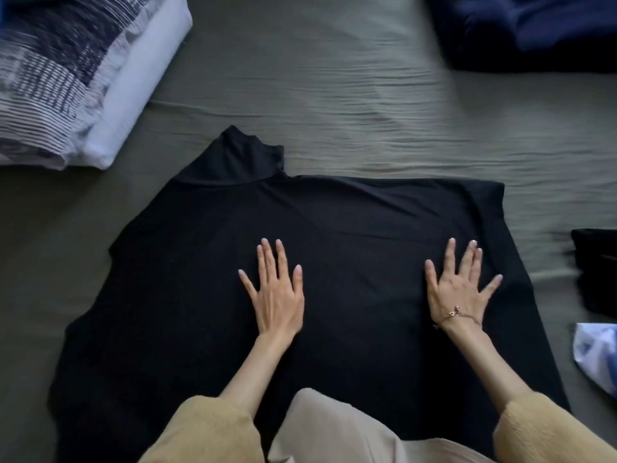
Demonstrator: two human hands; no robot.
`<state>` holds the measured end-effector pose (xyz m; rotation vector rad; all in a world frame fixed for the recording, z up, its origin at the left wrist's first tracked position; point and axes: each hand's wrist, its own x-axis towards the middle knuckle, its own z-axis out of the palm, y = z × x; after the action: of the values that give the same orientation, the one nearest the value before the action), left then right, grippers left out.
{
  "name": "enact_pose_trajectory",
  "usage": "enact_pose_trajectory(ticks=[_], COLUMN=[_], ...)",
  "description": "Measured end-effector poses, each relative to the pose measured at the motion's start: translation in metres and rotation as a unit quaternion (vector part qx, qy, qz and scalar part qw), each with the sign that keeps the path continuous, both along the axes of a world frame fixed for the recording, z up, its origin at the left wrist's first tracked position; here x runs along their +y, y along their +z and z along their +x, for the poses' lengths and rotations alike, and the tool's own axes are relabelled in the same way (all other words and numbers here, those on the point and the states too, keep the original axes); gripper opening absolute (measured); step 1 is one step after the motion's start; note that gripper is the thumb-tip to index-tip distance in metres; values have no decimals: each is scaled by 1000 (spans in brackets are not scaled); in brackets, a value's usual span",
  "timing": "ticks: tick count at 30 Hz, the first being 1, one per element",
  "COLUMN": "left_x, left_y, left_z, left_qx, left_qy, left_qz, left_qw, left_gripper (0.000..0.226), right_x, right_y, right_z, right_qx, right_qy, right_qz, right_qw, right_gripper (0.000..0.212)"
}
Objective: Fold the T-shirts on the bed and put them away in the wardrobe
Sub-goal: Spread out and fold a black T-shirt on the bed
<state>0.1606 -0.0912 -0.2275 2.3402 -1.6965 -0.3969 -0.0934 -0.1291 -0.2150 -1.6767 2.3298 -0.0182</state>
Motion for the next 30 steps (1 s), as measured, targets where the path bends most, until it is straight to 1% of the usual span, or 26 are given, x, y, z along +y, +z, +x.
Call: enact_pose_trajectory(ticks=[3, 6, 9, 14, 19, 21, 23, 24, 26, 28, 30], left_x=[41, 75, 103, 140, 167, 175, 181, 186, 193, 203, 212], left_y=[3, 4, 4, -3, -7, -4, 0, 2, 2, 5, 10], left_z=[16, 28, 34, 36, 43, 45, 45, 44, 43, 40, 39], left_qx=[1, 3, 10, 6, 8, 18, 26, 24, 15, 5, 9], left_qy=[53, 86, 101, 106, 146, 169, 180, 176, 141, 66, -48], left_qz=[2, 4, -5, -30, -23, -23, -23, -20, -10, 6, 38], left_qw=[999, 996, 995, 994, 989, 985, 983, 984, 990, 998, 998], left_gripper=[74, 75, 76, 76, 82, 79, 67, 63, 64, 72, 89], right_x=[31, 57, 84, 121, 157, 169, 177, 182, 190, 199, 210], right_y=[2, 5, 3, -1, 2, 2, 4, 6, 8, 11, 14], right_z=[-7, -7, -2, -4, -9, -11, -11, -10, -8, -6, -4], right_qx=[-5, -26, -22, -5, -6, -5, -8, -10, -13, -10, -41], right_qy=[-30, -51, -43, -58, -80, -83, -83, -79, -47, 34, 127], right_qz=[6, 3, 8, 6, 19, 18, 17, 13, 2, -6, 7], right_qw=[1000, 998, 999, 998, 997, 996, 996, 997, 999, 999, 991], right_gripper=[63, 67, 70, 69, 68, 68, 67, 66, 62, 58, 58])
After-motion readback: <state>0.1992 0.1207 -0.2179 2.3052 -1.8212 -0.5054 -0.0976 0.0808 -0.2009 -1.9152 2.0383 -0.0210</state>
